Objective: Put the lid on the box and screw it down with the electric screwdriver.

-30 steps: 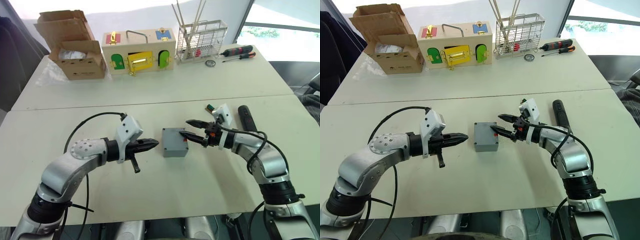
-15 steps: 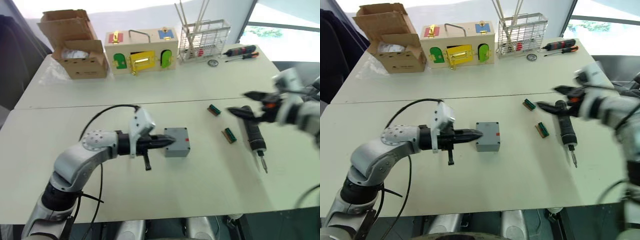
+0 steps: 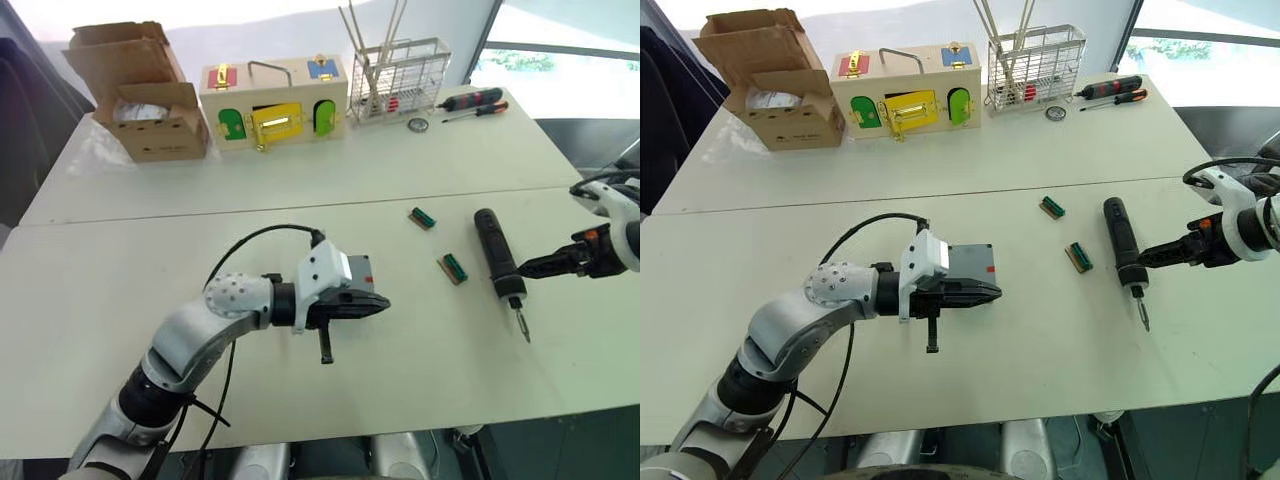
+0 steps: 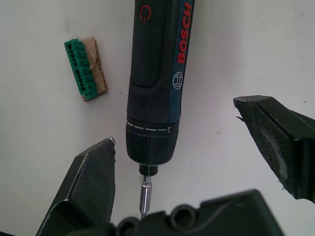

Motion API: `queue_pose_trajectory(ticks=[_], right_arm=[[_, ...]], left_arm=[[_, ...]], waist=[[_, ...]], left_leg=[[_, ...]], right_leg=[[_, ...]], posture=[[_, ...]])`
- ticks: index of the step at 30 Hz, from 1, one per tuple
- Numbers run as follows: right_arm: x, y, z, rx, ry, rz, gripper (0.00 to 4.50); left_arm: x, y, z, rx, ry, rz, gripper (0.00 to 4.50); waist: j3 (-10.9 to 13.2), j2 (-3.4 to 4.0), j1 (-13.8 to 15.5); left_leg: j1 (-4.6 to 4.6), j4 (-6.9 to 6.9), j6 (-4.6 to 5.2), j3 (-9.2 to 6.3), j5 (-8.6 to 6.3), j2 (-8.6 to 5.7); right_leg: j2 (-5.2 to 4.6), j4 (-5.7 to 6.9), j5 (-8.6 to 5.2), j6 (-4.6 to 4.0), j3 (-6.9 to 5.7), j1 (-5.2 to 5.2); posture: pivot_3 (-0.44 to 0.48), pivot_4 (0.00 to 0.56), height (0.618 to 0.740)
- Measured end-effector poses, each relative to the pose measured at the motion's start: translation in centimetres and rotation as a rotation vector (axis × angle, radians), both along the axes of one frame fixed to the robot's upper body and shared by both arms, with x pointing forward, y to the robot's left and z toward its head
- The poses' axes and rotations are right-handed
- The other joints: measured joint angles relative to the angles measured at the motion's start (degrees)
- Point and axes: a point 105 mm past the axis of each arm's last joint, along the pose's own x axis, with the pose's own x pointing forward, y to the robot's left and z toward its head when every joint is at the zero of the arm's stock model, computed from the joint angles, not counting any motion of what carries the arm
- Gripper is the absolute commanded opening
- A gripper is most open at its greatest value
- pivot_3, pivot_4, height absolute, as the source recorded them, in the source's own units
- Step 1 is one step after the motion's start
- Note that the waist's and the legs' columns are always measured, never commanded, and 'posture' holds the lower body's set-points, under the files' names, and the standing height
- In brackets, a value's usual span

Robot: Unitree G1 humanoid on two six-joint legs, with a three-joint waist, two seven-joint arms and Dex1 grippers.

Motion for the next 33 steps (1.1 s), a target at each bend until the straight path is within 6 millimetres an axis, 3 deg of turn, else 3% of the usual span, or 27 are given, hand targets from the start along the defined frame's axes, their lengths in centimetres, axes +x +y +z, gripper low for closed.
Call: queue_pose_trajectory(ticks=[8, 16, 19, 25, 33], right_arm=[[2.0, 0.6, -3.0, -0.012, 0.122, -0.011, 4.45], [2.2, 0.6, -3.7, -0.067, 0.192, 0.06, 4.45], [1.9, 0.6, -4.0, -0.107, 0.224, 0.101, 3.73], [1.8, 0.6, -4.8, -0.133, 0.251, 0.097, 1.82], [1.9, 0.6, -5.4, -0.119, 0.239, 0.048, 1.78]], left_arm=[[-1.0, -0.2, 0.3, 0.009, -0.022, 0.014, 0.0], [-0.9, -0.1, -0.1, 0.021, -0.004, 0.06, 0.0], [-0.8, -0.1, -0.1, 0.017, -0.005, 0.07, 0.0], [-0.7, -0.1, -0.1, 0.013, -0.005, 0.081, 0.0], [-0.7, -0.1, -0.1, 0.021, -0.006, 0.07, 0.0]], waist=[[0.0, -0.01, 0.1], [-0.1, -0.15, 0.1], [-0.2, -0.29, 0.2], [-0.4, -0.64, 0.2], [-0.9, -1.29, 0.2]], left_leg=[[-0.01, 0.01, -0.14, -0.03, 0.08, -0.04], [0.0, 0.04, -0.19, -0.11, 0.1, -0.04], [0.0, 0.04, -0.2, -0.23, 0.1, -0.04], [0.0, 0.03, -0.3, -0.45, 0.15, -0.04], [0.01, 0.03, -0.33, -0.57, 0.16, -0.04]], right_leg=[[-0.02, 0.01, 0.0, 0.0, 0.0, 0.0], [-0.01, 0.03, 0.0, 0.0, -0.06, 0.04], [0.0, 0.02, 0.0, 0.0, -0.13, 0.08], [0.03, 0.02, 0.0, -0.01, -0.28, 0.15], [0.04, -0.01, -0.01, -0.01, -0.36, 0.23]], posture=[[0.0, 0.15, 0.734], [0.0, 0.15, 0.734], [0.0, 0.15, 0.734], [0.0, 0.15, 0.734], [0.0, 0.15, 0.734]])
